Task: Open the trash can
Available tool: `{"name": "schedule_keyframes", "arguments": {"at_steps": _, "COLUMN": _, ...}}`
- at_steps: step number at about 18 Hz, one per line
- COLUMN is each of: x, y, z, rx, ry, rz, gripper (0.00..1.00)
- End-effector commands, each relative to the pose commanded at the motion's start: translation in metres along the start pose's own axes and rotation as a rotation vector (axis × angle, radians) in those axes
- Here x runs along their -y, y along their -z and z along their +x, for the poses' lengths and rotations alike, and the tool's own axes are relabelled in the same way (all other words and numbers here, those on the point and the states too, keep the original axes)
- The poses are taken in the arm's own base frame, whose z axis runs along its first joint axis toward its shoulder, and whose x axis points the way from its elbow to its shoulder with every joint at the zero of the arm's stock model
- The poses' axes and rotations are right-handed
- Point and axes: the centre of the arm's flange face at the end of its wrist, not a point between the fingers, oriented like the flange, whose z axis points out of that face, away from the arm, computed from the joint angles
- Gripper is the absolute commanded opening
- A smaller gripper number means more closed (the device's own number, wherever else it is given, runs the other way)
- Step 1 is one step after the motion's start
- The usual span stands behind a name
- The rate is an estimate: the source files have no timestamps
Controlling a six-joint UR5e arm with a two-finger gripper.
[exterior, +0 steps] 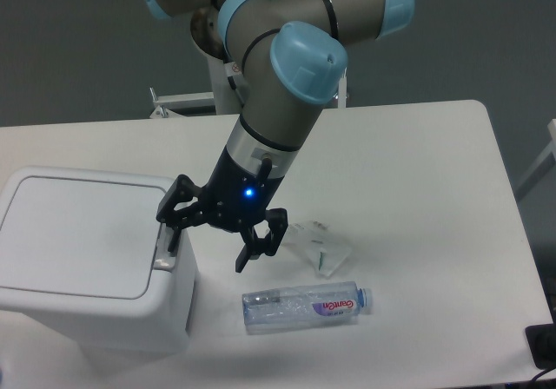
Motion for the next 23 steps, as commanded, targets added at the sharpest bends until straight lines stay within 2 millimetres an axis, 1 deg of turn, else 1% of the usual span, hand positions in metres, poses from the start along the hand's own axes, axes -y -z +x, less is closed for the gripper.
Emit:
{"name": "schedule_keyframes", "arguments": {"at_steps": 11, "x": -0.001, "y": -0.002, "z": -0.003, "rx": 0.02, "ry": 0.004, "rz": -0.014, "gripper": 1.0}}
{"name": "schedule_keyframes", "arguments": {"at_steps": 14, "x": 0.001, "y": 0.0, "z": -0.002, "rx": 0.021, "ry": 0.003, "rz": -0.012, "gripper": 1.0}}
{"name": "schedule_keyframes", "arguments": {"at_steps": 16, "x": 0.009, "y": 0.013, "z": 0.005, "rx": 0.027, "ry": -0.013, "rz": 0.016, "gripper": 1.0}}
{"name": "schedule_keyframes", "arguments": {"at_steps": 18, "x": 0.016, "y": 0.024, "z": 0.006, "rx": 0.037, "ry": -0.023, "rz": 0.041, "gripper": 1.0}}
{"name": "schedule_keyframes", "arguments": {"at_steps": 20, "x": 0.022, "y": 0.032, "z": -0.002, "rx": 0.058, "ry": -0.04, "rz": 0.066, "gripper": 1.0}}
{"name": "schedule_keyframes", "arguments": {"at_steps": 21, "x": 0.023, "y": 0.037, "z": -0.01, "rx": 0.07, "ry": -0.042, "rz": 0.081, "gripper": 1.0}}
{"name": "schedule_keyframes", "arguments": {"at_steps": 23, "x": 0.021, "y": 0.046, "z": -0.036, "rx": 0.1, "ry": -0.018, "rz": 0.095, "gripper": 1.0}}
